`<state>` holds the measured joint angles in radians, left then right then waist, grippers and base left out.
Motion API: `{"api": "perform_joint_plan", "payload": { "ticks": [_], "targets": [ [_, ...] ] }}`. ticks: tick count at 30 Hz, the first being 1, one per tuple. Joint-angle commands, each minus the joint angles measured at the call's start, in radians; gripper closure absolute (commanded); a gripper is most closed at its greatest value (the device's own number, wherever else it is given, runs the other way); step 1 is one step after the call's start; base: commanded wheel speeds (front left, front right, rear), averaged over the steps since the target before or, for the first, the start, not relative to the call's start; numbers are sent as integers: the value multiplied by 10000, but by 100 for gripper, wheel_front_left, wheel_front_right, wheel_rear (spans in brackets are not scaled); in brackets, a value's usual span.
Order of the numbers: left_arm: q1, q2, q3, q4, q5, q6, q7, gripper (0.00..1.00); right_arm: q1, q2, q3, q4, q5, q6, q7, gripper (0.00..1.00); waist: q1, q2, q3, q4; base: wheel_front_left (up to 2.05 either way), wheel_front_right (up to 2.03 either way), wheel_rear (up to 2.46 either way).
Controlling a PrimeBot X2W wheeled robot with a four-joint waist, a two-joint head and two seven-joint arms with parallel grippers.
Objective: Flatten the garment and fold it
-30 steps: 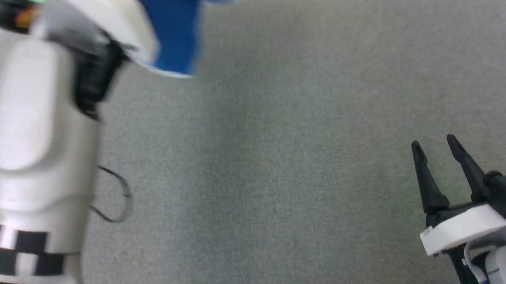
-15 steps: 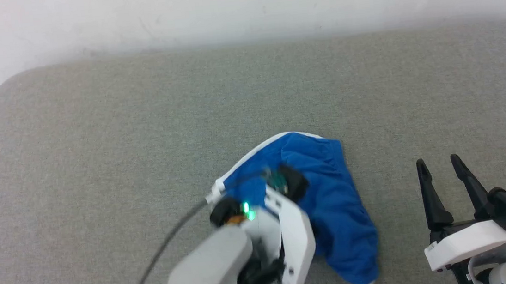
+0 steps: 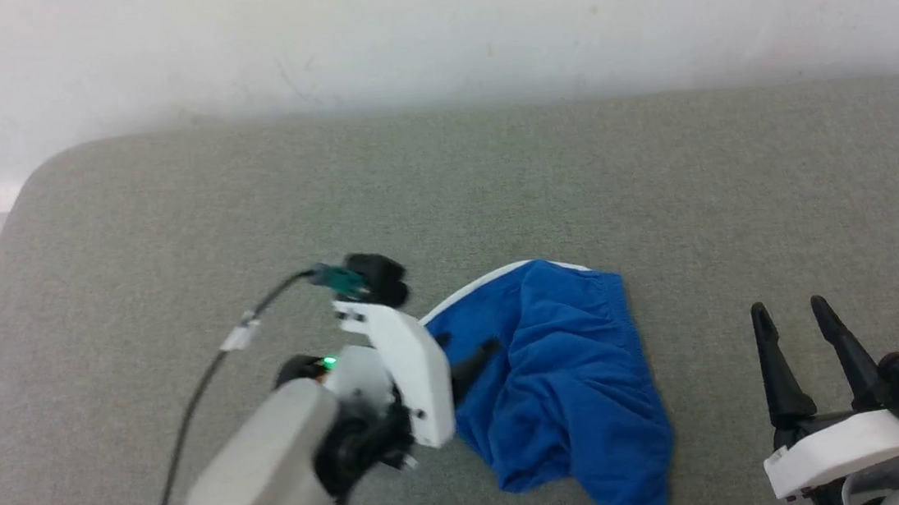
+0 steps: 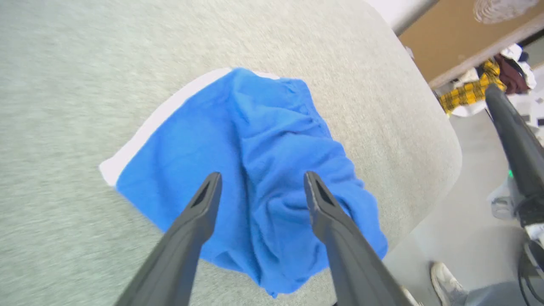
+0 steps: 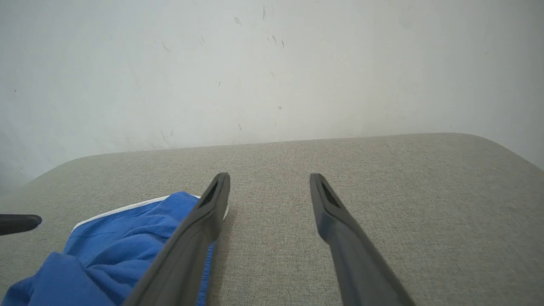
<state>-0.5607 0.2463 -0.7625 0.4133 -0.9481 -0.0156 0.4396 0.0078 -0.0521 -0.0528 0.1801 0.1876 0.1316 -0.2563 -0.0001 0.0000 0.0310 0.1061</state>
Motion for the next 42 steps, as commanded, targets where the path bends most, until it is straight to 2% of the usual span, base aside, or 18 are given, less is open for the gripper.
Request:
{"api": "perform_joint_plan", "payload": {
  "ticks": [1,5,8,12,14,16,17,18,22,26,32,34,37,42],
  "targets": [
    [319,362,425,-463,-202,359,-149,0,119,19,-23,4,84,-9,-54,0,1,0,-92,142,0,0,0],
    [874,1080,1665,-1711,-362,1157,-1339,0,144,19,-45,-33,94,-9,-54,0,1,0,-106,278,0,0,0],
    [1471,1298,2646,-2346,-223,1330,-3200,0,95,19,-12,-9,40,-9,-54,0,1,0,-102,331,0,0,0],
    [2245,1390,3294,-2371,873,1491,-6158,0,-31,19,81,236,-40,-9,-52,0,1,0,-95,389,0,0,0],
    [2585,1281,3455,-2227,1424,1600,-6813,0,-188,19,196,388,-77,-9,43,0,1,0,-91,405,0,0,0],
    [2821,1119,3717,-2276,2152,1699,-6987,0,-413,19,349,440,-163,-9,274,0,1,0,-36,410,0,0,0],
    [2821,1119,3717,-2276,2152,1699,-6987,0,-413,19,349,440,-163,-9,274,0,1,0,-36,410,0,0,0],
    [2875,1045,3994,-2569,2790,1736,-6999,0,-563,19,403,464,-177,-9,472,0,1,0,16,384,0,0,0],
    [3708,191,5145,-3591,4521,1723,-7009,0,-1487,19,578,582,-147,-9,1653,0,1,0,194,264,0,0,0],
    [4293,-541,5679,-4017,5570,1416,-7011,0,-2752,19,595,982,-360,-9,3372,0,1,0,344,253,0,0,0],
    [4596,-1211,6186,-4068,6402,979,-7012,0,-4600,19,1530,2207,-965,-9,7365,0,1,0,697,387,0,0,0],
    [4576,-1355,6259,-4071,6589,831,-7012,0,-5163,18,1823,2547,-1289,-9,8382,0,1,0,902,506,0,0,0],
    [4477,-1555,6360,-4053,6796,673,-7012,0,-5844,-79,2070,3126,-1758,-9,9321,0,1,0,1164,734,0,0,0],
    [4303,-1787,6484,-3990,6958,440,-7013,0,-6347,-168,2013,4141,-2232,-9,9892,0,1,0,1534,1116,0,0,0]
  ]
}}
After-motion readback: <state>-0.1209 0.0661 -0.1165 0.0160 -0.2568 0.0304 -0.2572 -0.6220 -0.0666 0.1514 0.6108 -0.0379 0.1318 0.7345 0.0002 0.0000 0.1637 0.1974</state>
